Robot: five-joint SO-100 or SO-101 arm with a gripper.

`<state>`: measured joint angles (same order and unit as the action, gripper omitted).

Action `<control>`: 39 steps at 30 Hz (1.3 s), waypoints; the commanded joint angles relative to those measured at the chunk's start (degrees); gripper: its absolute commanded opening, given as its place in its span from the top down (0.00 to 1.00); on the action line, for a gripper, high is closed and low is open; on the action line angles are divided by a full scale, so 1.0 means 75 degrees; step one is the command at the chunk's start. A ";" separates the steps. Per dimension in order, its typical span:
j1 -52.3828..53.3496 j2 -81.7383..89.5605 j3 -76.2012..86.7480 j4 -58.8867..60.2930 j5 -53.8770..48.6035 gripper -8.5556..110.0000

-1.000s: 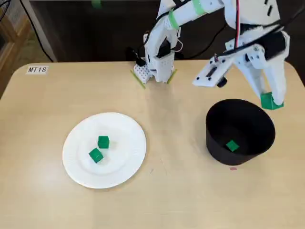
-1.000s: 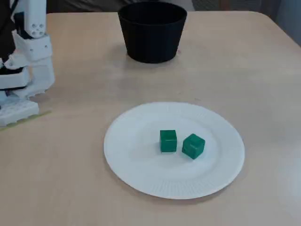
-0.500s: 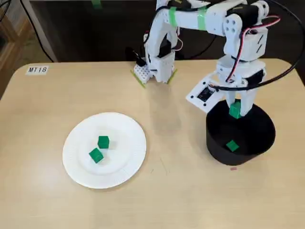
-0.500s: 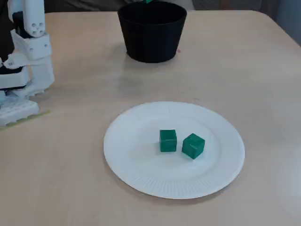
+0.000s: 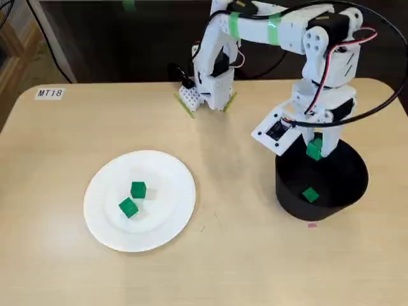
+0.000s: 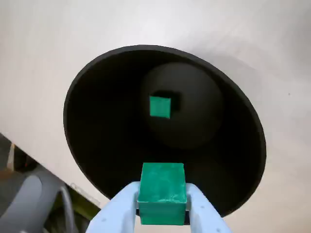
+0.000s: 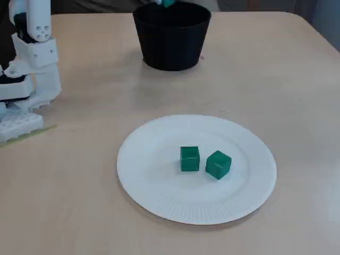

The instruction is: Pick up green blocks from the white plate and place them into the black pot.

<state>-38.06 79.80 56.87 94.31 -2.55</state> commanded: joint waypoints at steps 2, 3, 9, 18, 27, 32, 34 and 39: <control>-0.0012 0.0152 -0.0117 -0.0281 -0.0117 0.53; 0.0023 0.0187 -0.0117 -0.0363 -0.0152 0.53; 0.0504 0.1043 0.0059 -0.1535 0.0141 0.95; 0.3633 0.5684 0.3422 -0.3422 -0.0187 0.95; 0.5531 0.5590 0.6574 -0.4910 -0.0773 0.95; 0.6527 0.4055 0.6035 -0.5121 -0.0633 0.95; 0.6902 0.3457 0.5602 -0.5027 -0.0375 0.95; 0.7500 0.2332 0.4957 -0.4863 0.0176 0.83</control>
<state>16.61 99.23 98.09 57.39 -2.37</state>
